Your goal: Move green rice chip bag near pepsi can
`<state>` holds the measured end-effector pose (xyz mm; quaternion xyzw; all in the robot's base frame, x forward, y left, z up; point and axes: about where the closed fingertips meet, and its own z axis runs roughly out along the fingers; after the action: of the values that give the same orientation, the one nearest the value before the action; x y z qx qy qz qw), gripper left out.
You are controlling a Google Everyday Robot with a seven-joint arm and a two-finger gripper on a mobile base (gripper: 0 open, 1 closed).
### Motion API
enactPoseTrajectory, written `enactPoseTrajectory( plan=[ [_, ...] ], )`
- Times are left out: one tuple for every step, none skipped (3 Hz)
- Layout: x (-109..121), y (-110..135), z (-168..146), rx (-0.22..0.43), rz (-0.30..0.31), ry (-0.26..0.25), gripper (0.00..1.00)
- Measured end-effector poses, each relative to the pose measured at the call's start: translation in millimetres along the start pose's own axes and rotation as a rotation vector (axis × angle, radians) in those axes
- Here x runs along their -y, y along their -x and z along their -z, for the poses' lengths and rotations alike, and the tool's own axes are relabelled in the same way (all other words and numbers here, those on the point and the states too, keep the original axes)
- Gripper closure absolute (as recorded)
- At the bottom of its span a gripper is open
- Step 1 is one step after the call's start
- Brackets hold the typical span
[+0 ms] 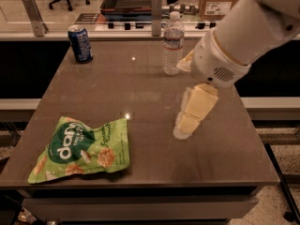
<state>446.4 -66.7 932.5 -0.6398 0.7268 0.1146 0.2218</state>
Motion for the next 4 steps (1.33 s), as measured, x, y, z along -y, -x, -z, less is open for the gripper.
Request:
enactPoseTrajectory(
  plan=[
    [-6.6, 31.4, -25.3, -0.055, 0.004, 0.005, 0.0],
    [-19.0, 77.0, -69.5, -0.092, 0.03, 0.045, 0.0],
    [-19.9, 79.0, -70.6, -0.091, 0.031, 0.048, 0.0],
    [-13.8, 70.6, -63.2, -0.072, 0.011, 0.043, 0.0]
  ],
)
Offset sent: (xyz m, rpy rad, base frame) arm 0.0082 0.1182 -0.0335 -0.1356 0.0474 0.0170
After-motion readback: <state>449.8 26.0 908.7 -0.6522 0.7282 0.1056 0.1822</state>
